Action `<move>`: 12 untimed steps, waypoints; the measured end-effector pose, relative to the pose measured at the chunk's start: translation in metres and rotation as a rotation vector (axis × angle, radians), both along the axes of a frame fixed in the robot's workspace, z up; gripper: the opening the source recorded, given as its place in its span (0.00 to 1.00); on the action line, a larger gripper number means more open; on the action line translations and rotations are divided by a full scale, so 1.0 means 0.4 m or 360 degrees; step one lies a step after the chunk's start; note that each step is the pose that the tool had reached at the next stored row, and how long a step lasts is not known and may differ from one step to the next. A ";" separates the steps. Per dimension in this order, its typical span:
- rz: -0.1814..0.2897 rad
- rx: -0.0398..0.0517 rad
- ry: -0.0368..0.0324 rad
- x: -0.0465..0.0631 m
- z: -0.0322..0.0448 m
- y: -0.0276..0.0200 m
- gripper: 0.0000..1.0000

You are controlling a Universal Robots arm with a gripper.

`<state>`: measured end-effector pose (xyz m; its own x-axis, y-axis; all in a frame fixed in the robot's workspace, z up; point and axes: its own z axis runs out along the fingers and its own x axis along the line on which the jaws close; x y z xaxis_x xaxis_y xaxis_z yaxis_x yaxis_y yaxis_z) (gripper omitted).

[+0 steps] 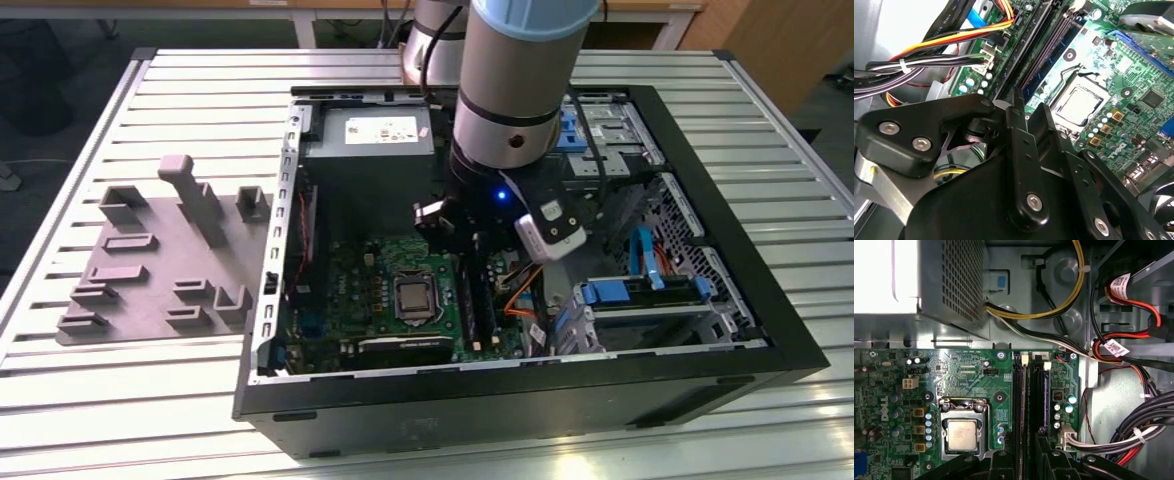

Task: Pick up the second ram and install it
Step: 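Press down the second ram until it locks into place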

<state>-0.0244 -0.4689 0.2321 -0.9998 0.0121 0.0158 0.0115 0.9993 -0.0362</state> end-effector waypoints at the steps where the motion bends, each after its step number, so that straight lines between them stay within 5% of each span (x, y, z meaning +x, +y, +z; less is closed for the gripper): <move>1: 0.0000 0.0000 0.0000 0.000 -0.002 0.000 0.31; 12: 0.0000 0.0000 0.0000 0.000 -0.019 0.000 0.31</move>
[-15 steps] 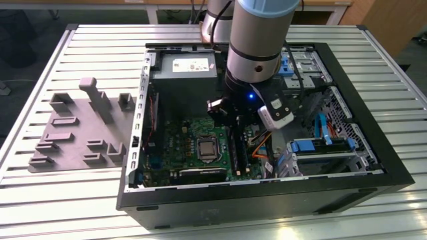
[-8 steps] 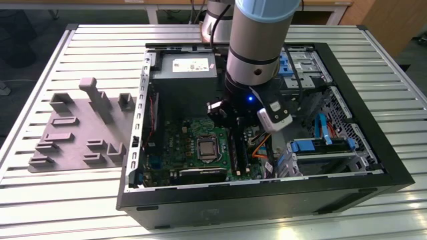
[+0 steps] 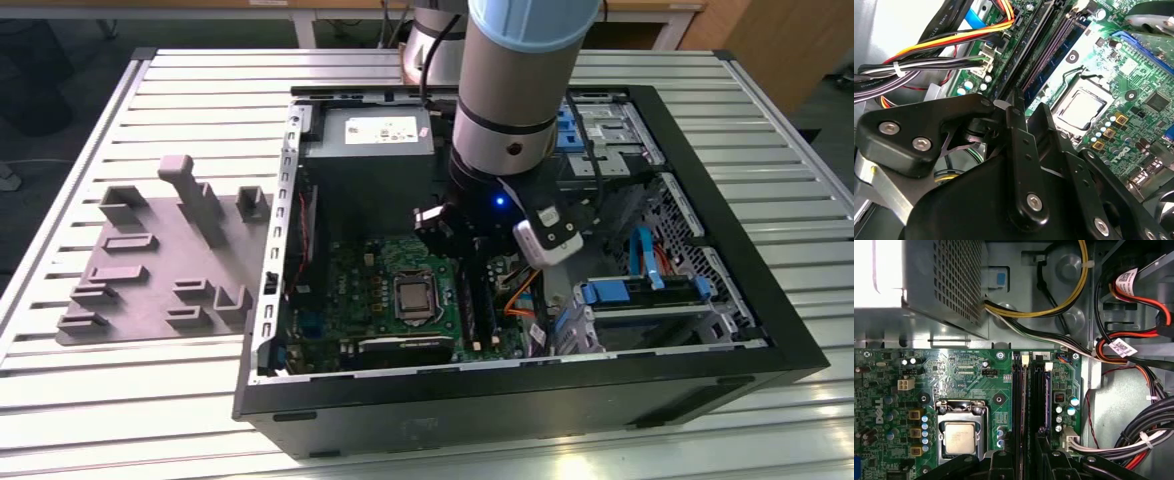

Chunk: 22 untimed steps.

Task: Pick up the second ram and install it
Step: 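Press down the second ram until it locks into place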

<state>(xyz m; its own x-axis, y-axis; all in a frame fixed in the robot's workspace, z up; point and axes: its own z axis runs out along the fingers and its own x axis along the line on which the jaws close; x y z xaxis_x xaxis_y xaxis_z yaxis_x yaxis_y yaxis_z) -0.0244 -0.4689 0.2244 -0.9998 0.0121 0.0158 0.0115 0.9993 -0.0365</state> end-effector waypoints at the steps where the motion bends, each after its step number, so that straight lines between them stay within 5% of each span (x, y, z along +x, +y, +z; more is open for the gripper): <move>1: 0.0000 0.0000 0.0000 0.000 -0.001 0.000 0.31; 15: 0.0000 0.0000 0.0000 0.000 -0.016 0.000 0.31; 22: 0.0000 0.0000 0.0000 0.000 -0.017 0.000 0.13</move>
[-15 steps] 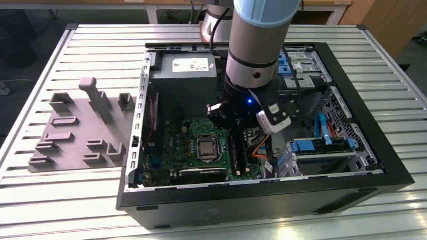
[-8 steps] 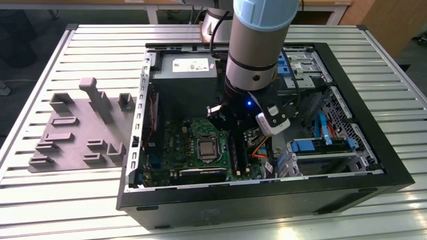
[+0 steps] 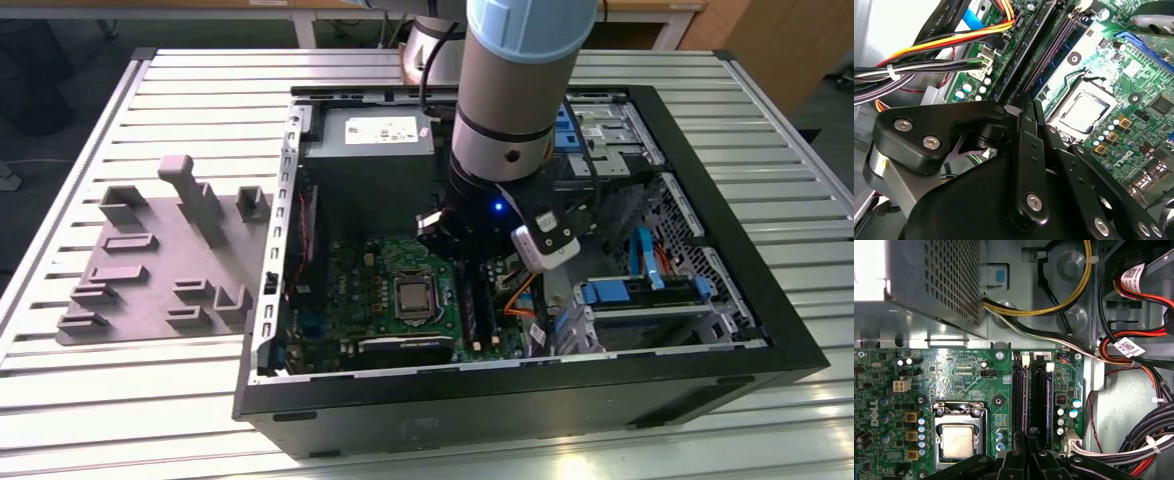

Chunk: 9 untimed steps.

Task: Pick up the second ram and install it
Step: 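Press down the second ram until it locks into place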

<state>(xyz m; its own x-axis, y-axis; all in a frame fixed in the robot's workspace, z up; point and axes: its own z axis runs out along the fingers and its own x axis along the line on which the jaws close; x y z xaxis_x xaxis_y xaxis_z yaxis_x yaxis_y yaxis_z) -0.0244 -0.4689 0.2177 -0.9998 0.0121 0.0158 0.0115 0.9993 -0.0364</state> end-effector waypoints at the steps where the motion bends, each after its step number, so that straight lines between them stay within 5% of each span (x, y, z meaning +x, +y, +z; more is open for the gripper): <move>1: 0.0000 0.0000 0.0000 0.000 0.000 0.000 0.13; 9: 0.0000 0.0001 0.0000 0.000 0.007 0.000 0.13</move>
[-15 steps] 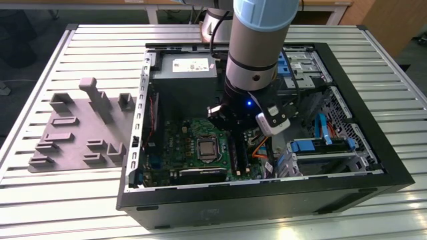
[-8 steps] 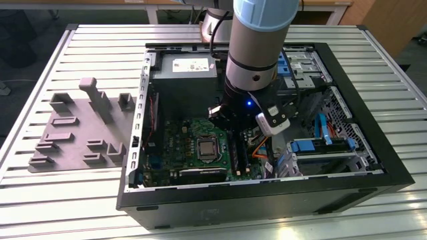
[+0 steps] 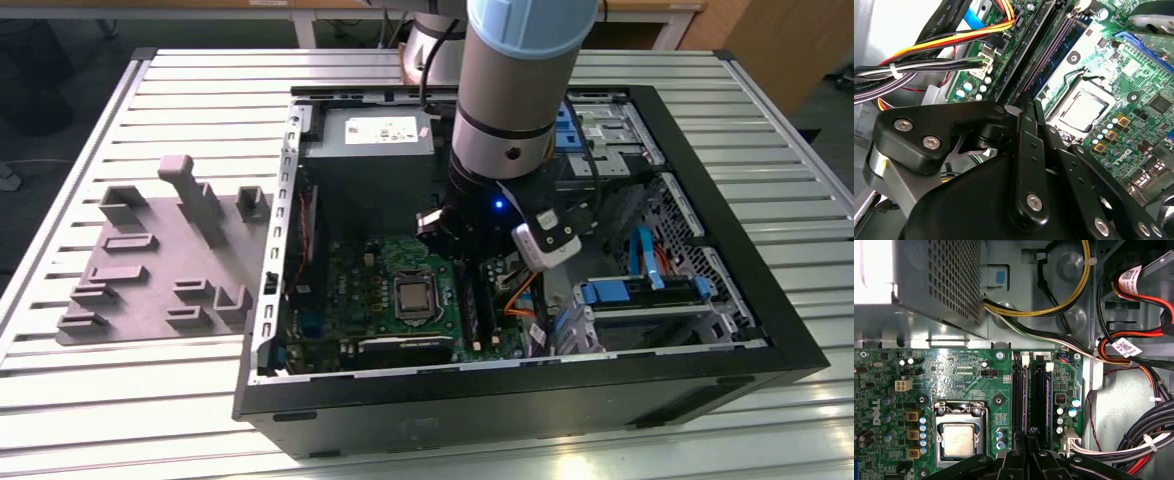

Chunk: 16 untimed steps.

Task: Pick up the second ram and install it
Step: 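Press down the second ram until it locks into place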

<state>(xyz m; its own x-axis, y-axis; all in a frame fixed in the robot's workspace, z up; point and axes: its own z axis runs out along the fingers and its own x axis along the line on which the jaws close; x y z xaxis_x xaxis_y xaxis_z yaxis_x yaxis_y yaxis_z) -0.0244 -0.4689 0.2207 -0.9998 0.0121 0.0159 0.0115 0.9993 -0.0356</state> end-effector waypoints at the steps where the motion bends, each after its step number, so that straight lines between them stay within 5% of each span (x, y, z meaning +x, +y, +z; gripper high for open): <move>1: 0.0000 0.0001 0.0000 0.000 0.000 0.000 0.13; 16: 0.0017 0.0005 0.0000 0.000 -0.004 0.000 0.13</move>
